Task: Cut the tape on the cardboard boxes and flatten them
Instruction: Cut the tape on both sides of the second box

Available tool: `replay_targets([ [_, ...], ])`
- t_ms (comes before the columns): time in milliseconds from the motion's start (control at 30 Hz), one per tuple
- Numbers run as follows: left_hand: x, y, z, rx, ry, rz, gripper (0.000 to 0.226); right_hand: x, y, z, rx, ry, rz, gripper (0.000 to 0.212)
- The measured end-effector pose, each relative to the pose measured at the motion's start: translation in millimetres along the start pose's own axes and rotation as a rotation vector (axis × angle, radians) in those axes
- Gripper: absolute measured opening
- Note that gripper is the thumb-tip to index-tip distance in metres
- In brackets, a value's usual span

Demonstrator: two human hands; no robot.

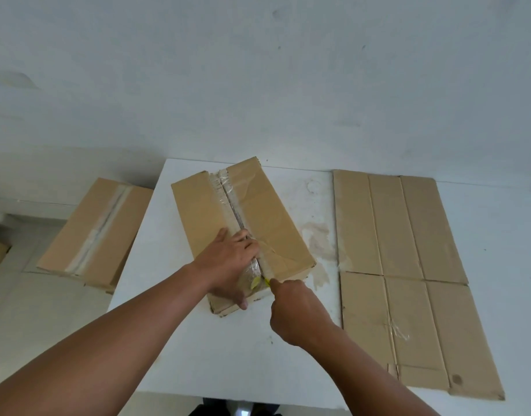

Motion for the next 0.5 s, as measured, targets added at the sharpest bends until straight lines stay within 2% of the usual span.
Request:
replay_targets([
  [300, 6, -4, 2, -0.067, 0.065, -0.018, 0.102, 19, -12, -9, -0.016, 0.024, -0.128, 0.043],
  [400, 6, -4, 3, -0.135, 0.092, -0.049, 0.108, 25, -7, -17, -0.166, 0.028, -0.178, 0.048],
  [500, 3, -5, 6, -0.13, 0.055, -0.128, 0.103, 30, -3, -31, -0.448, 0.102, -0.243, 0.044],
])
Point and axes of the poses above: each hand's wrist, its own x-axis away from the middle knuckle, its own z-axis out of the back of the hand, y = z × x, the point moved 4 cm from there along -x, towards the middle knuckle, and after that the axes turned 3 degrees about x, right-handed, at the moved point
